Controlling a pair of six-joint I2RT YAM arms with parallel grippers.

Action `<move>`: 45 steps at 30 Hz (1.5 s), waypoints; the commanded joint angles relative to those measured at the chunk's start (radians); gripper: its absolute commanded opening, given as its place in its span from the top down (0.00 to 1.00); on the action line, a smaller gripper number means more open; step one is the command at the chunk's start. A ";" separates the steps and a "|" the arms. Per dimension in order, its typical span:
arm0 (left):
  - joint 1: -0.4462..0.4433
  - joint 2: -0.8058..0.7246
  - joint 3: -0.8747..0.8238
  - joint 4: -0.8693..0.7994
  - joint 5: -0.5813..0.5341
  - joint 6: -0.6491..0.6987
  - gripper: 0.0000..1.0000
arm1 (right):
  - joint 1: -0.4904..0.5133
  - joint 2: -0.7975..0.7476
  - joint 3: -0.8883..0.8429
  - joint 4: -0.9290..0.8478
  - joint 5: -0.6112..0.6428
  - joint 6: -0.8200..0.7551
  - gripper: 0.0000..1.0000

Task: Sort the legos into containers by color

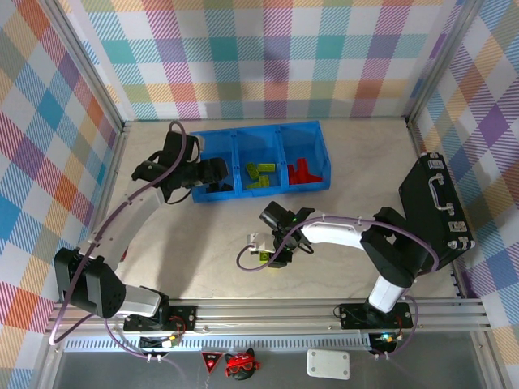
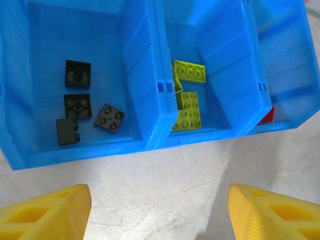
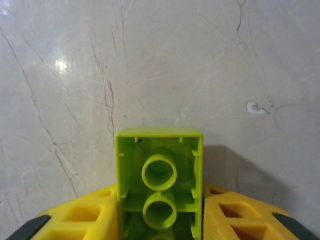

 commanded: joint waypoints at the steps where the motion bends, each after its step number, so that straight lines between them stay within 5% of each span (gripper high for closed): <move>1: 0.027 -0.054 -0.028 -0.034 -0.038 0.019 0.28 | -0.013 -0.040 0.017 -0.012 -0.064 0.017 0.64; 9: 0.125 -0.162 -0.150 -0.067 -0.085 0.004 0.28 | -0.118 0.012 0.219 -0.018 -0.048 0.125 0.65; 23: 0.268 -0.312 -0.384 -0.042 -0.177 -0.040 0.20 | -0.287 0.383 0.784 -0.111 0.138 0.249 0.64; 29: 0.291 -0.293 -0.436 0.027 -0.267 -0.023 0.09 | -0.310 0.477 0.906 -0.133 0.195 0.242 0.48; 36: 0.295 -0.217 -0.447 0.110 -0.386 0.001 0.00 | -0.317 0.338 0.810 -0.093 0.239 0.277 0.30; 45: 0.296 -0.110 -0.496 0.316 -0.543 0.078 0.00 | -0.428 -0.065 0.309 0.079 0.411 0.451 0.00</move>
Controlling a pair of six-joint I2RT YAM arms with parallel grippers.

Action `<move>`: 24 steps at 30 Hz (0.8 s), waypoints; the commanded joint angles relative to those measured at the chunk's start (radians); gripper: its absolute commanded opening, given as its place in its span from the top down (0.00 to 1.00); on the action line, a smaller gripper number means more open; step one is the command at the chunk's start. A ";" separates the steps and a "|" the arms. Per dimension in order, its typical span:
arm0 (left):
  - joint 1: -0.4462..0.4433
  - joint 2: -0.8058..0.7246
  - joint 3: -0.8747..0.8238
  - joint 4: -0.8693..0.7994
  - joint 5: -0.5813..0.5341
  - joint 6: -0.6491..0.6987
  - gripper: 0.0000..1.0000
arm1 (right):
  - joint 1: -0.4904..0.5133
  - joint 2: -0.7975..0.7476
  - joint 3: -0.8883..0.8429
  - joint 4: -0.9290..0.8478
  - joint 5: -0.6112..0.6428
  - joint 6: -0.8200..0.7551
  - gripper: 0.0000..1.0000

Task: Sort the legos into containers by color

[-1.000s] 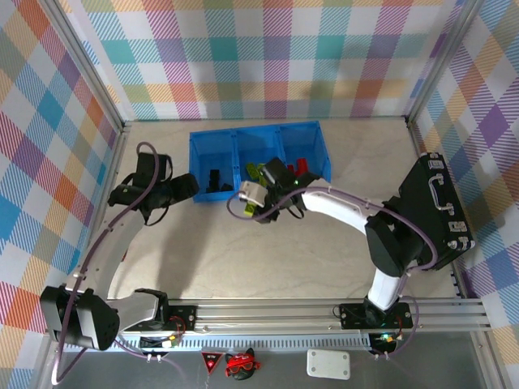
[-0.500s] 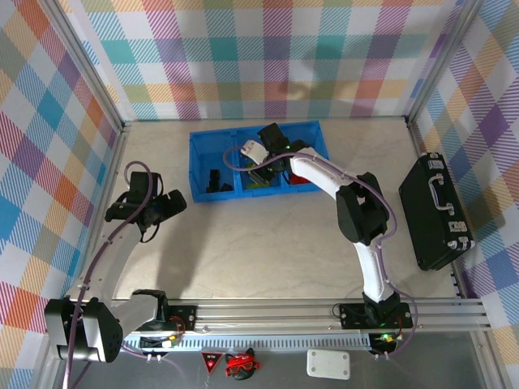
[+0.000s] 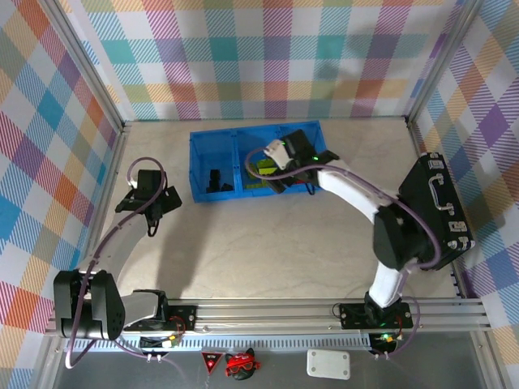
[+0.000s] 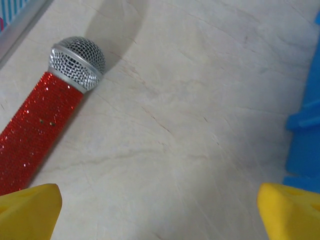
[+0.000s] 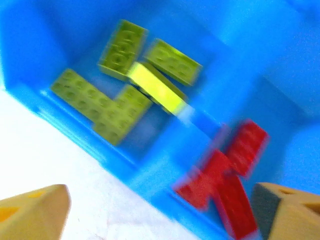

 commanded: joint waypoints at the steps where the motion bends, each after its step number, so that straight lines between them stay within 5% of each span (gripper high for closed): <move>1: 0.009 0.050 -0.023 0.132 -0.082 0.060 0.00 | -0.078 -0.130 -0.175 0.099 0.115 0.114 0.01; 10: 0.009 0.234 -0.023 0.449 -0.057 0.181 0.02 | -0.351 -0.303 -0.616 0.447 0.158 0.314 0.01; 15: 0.016 0.242 -0.119 0.714 0.023 0.259 0.00 | -0.421 -0.262 -0.777 0.769 0.133 0.362 0.01; 20: 0.014 0.261 -0.233 0.939 0.135 0.276 0.00 | -0.441 -0.267 -0.830 0.910 0.148 0.337 0.01; 24: 0.013 0.277 -0.291 1.053 0.181 0.298 0.00 | -0.464 -0.323 -0.937 1.073 0.039 0.289 0.01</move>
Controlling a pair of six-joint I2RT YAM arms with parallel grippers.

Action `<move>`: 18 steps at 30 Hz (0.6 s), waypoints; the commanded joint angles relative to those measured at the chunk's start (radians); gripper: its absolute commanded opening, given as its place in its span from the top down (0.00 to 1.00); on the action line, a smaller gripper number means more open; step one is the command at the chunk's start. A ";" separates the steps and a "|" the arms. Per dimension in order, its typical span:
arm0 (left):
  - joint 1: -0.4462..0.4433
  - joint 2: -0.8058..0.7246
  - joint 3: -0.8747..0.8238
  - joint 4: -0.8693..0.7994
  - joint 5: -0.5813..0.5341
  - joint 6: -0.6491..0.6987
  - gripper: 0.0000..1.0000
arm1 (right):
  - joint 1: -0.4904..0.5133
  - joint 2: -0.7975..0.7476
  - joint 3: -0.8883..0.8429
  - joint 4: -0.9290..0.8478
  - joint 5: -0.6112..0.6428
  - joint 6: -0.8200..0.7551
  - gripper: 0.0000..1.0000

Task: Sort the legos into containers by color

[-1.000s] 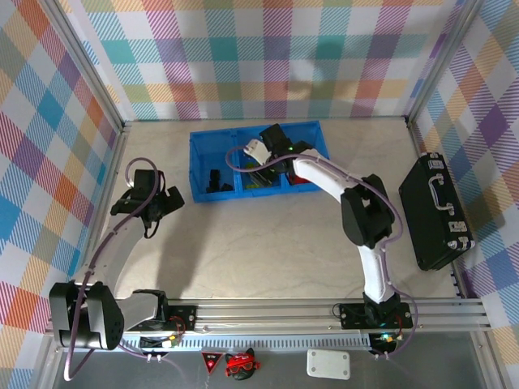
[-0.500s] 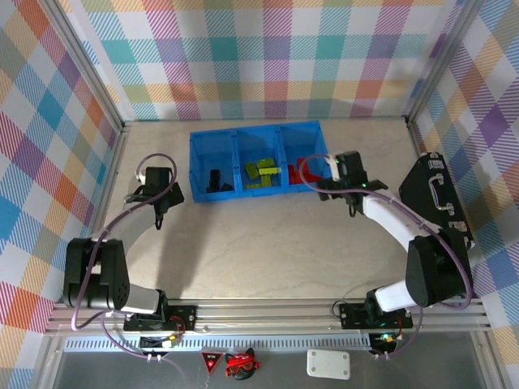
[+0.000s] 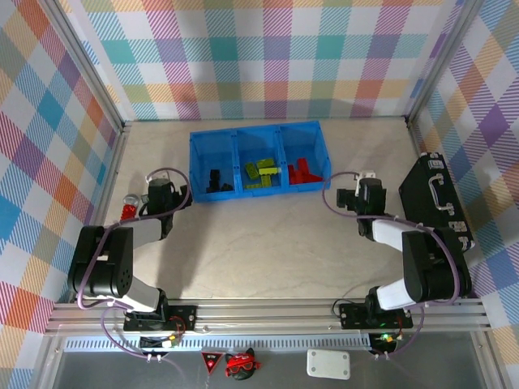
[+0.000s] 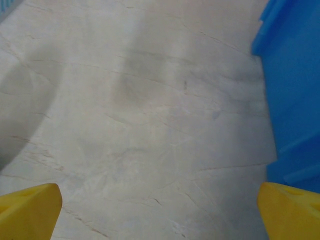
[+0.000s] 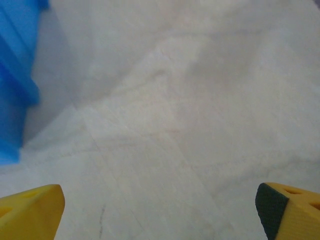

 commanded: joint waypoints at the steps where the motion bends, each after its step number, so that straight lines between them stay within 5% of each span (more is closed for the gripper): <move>1: 0.011 0.007 -0.028 0.174 0.074 0.039 0.00 | -0.029 -0.040 -0.061 0.226 -0.102 -0.003 0.01; 6: 0.005 0.088 -0.151 0.499 0.146 0.075 0.00 | -0.054 0.081 -0.081 0.387 -0.192 0.007 0.01; 10: -0.009 0.071 -0.110 0.374 0.143 0.094 0.00 | -0.087 0.104 -0.076 0.383 -0.214 0.036 0.01; 18: -0.032 0.073 -0.107 0.377 0.113 0.108 0.00 | -0.087 0.106 -0.079 0.393 -0.212 0.035 0.01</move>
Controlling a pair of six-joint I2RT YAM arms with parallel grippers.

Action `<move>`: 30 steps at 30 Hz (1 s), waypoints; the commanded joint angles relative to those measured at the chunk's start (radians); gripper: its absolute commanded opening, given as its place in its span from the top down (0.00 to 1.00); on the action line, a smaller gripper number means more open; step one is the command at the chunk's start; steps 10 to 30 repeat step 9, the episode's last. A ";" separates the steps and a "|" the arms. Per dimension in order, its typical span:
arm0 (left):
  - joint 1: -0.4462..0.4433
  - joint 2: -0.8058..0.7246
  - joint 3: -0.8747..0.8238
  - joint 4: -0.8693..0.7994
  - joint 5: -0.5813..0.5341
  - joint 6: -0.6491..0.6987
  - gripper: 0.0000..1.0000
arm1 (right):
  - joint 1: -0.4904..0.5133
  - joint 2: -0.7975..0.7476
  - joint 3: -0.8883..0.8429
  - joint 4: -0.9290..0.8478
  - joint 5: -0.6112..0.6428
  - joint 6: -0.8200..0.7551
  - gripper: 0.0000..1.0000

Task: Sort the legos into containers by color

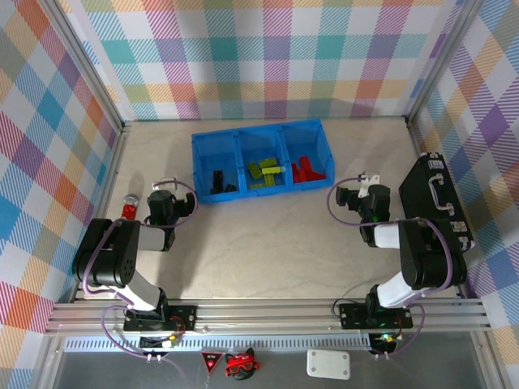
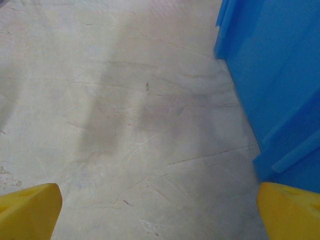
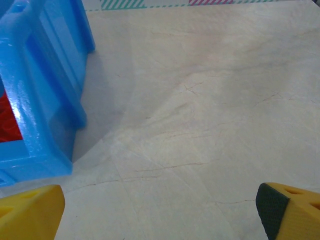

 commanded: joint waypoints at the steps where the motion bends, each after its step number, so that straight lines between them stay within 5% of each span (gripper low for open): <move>1: -0.010 0.001 0.021 0.048 0.021 0.015 0.00 | -0.007 -0.001 -0.001 0.048 -0.022 0.011 0.01; 30: -0.010 0.001 0.021 0.047 0.022 0.014 0.00 | -0.009 -0.001 -0.001 0.049 -0.028 0.011 0.01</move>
